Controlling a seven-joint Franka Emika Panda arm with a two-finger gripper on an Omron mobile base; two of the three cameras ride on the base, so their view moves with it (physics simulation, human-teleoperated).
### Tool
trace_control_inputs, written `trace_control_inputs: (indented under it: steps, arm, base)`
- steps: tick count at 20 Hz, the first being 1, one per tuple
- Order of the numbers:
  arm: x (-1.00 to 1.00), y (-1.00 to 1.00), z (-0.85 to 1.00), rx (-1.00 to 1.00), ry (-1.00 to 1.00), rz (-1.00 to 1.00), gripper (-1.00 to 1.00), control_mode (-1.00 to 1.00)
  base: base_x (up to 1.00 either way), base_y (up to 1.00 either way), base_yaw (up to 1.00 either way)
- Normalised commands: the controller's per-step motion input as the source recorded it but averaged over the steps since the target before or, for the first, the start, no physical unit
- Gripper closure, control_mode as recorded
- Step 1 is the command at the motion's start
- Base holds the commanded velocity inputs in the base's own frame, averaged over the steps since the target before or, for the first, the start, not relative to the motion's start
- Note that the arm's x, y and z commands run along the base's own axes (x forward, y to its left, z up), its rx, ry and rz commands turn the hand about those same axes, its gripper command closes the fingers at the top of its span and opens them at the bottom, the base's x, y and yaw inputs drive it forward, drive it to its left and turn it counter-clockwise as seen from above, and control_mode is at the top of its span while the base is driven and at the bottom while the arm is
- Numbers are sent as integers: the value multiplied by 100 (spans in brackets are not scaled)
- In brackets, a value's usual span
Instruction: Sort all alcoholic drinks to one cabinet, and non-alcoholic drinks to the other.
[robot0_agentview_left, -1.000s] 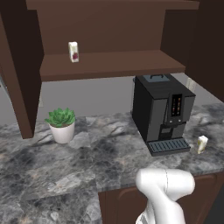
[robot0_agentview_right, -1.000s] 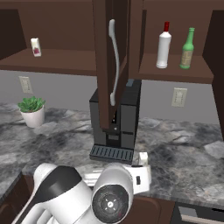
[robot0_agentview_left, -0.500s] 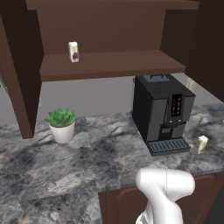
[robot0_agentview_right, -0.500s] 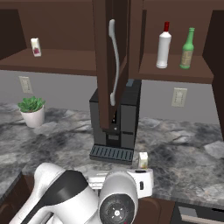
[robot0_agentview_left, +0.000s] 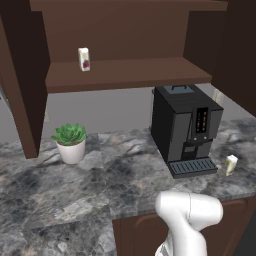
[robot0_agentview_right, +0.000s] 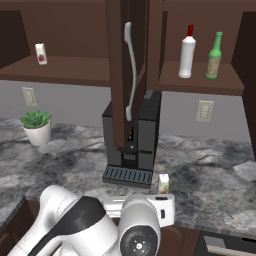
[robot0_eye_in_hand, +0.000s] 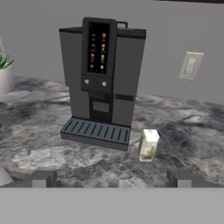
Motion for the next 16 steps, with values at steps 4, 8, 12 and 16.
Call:
trace_control_inputs:
  steps: [4, 8, 12, 16]
  arm:
    - [15, 5, -14, 1, -6, -1, -100, -100]
    - [18, 8, -15, 2, -6, 0, -100, -100]
    - [20, 5, -18, 2, -2, 0, -100, -100]
    - [18, 0, -18, 2, -1, 0, -100, -100]
  base:
    - [0, 0, 0]
    - [0, 0, 0]
    - [0, 0, 0]
    - [0, 0, 0]
